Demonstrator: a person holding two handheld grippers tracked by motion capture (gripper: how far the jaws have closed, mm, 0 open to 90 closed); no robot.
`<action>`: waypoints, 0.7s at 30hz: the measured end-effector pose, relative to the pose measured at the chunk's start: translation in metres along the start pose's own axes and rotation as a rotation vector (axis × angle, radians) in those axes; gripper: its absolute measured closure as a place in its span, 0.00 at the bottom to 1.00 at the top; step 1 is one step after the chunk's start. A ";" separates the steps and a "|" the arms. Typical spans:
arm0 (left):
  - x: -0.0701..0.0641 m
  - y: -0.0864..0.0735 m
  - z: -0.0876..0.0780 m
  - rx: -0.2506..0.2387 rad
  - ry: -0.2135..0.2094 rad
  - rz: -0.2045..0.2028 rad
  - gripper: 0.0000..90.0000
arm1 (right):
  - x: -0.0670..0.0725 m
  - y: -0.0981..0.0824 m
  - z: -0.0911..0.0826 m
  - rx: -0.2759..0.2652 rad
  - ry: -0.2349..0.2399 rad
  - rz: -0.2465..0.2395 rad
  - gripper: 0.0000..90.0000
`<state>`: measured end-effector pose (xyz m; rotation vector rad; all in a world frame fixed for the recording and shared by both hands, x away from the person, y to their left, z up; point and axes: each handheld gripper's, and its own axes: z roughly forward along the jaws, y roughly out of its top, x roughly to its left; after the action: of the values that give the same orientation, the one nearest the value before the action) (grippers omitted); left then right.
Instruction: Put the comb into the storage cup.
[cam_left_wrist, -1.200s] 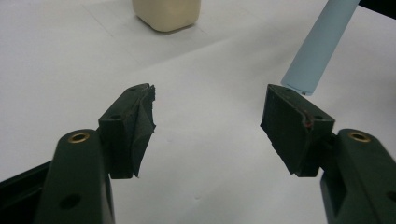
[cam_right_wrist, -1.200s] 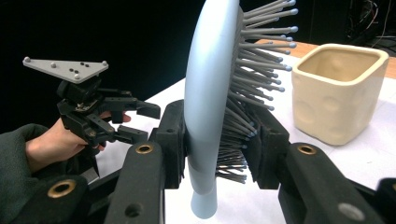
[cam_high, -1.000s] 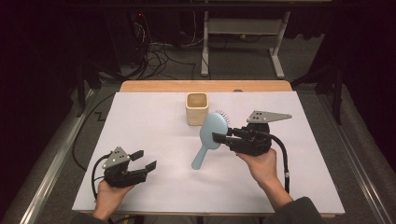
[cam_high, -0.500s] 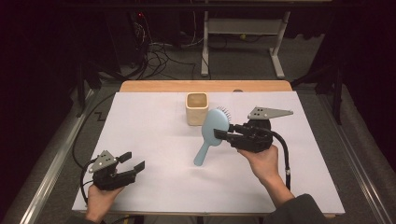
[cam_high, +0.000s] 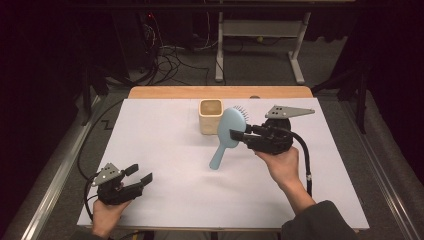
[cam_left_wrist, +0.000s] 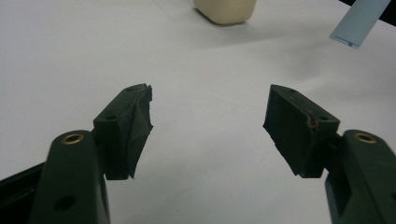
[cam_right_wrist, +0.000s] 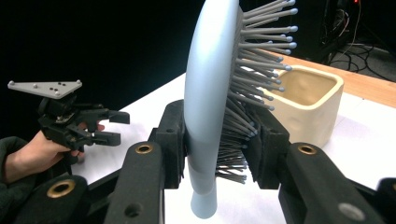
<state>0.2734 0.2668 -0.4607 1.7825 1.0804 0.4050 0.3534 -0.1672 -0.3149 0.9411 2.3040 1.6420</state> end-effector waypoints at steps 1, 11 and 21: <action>0.000 0.000 0.000 -0.001 -0.001 -0.004 0.36 | 0.000 0.001 0.001 0.001 -0.003 0.000 0.70; 0.003 -0.002 0.002 0.006 0.001 -0.014 0.35 | -0.006 0.012 0.006 -0.001 -0.028 0.005 0.70; 0.004 -0.003 0.003 0.011 -0.002 -0.023 0.35 | -0.013 0.025 0.005 -0.011 -0.061 0.007 0.70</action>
<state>0.2762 0.2686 -0.4656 1.7778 1.1024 0.3838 0.3762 -0.1661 -0.2968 0.9844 2.2526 1.6040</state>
